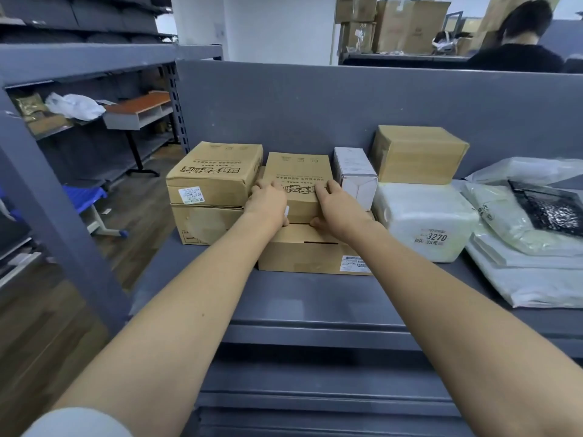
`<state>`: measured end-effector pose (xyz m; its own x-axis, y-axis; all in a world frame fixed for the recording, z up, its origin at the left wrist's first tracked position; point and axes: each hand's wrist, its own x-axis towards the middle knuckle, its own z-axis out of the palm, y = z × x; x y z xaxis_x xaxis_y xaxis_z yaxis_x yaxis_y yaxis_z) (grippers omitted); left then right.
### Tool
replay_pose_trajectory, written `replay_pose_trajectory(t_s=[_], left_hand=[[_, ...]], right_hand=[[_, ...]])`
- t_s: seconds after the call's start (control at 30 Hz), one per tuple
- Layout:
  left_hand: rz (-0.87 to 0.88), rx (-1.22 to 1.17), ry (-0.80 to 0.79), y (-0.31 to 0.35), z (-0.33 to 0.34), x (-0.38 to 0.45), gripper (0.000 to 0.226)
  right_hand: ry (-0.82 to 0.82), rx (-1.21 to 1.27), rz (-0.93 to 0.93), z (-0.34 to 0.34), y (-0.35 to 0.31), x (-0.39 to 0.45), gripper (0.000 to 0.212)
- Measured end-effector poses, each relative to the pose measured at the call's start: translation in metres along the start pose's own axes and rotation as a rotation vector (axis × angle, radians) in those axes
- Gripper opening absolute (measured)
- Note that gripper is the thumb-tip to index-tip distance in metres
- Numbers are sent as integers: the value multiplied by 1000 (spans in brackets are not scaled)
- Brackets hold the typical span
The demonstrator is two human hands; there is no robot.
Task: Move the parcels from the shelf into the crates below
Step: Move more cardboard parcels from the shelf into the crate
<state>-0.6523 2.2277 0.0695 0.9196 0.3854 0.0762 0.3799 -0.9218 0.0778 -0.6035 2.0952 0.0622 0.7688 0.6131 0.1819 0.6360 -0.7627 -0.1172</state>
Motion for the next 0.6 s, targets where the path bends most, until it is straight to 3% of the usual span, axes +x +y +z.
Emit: replay_pose_trajectory(t_s=[0.13,0.27,0.47,0.6], left_hand=[[3,-24,46,3,-5,-14,76],[46,-57,207,3,-10,-49,72],[130,-376,433,-1,-9,-125,72],[112,-665,450,-7,-4,-175,74]], right_hand=[[32,11,7,0,1,-9,76],[116,70,-7,-9,-3,-32,82],[313,193,-44,-14,-13,-97,80],[453,237,-79,6,-17,-145,80]])
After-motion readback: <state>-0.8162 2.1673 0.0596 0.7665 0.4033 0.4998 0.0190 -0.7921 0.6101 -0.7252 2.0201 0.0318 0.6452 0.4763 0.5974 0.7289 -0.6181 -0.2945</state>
